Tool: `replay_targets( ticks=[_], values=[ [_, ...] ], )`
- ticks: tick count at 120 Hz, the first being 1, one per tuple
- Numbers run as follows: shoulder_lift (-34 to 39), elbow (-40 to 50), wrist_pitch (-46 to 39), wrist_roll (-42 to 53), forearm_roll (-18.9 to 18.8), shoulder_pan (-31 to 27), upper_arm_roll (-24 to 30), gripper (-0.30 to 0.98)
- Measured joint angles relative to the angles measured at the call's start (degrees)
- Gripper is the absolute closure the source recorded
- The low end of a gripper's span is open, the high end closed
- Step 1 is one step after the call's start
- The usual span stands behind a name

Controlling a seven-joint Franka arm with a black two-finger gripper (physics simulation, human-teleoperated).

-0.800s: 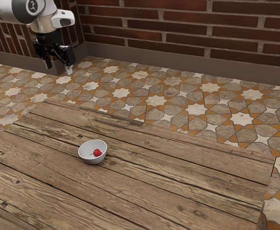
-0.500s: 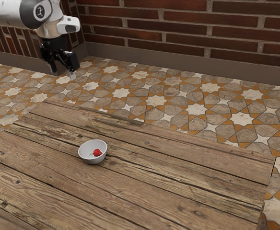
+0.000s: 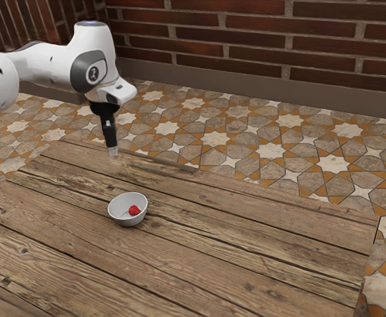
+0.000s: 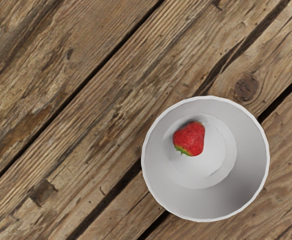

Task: Take strawberry from the bowl

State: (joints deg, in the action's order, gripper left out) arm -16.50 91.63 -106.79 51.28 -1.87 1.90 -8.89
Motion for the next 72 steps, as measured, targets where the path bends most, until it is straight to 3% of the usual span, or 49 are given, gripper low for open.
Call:
replay_targets(
  ticks=[49, 72],
  values=[
    [2.1, 15.6, -14.6, 22.7, 0.6, 0.0, 1.6, 0.02],
    [1.7, 18.1, -18.0, 29.2, 1.8, 0.4, 1.7, 0.28]
  ],
)
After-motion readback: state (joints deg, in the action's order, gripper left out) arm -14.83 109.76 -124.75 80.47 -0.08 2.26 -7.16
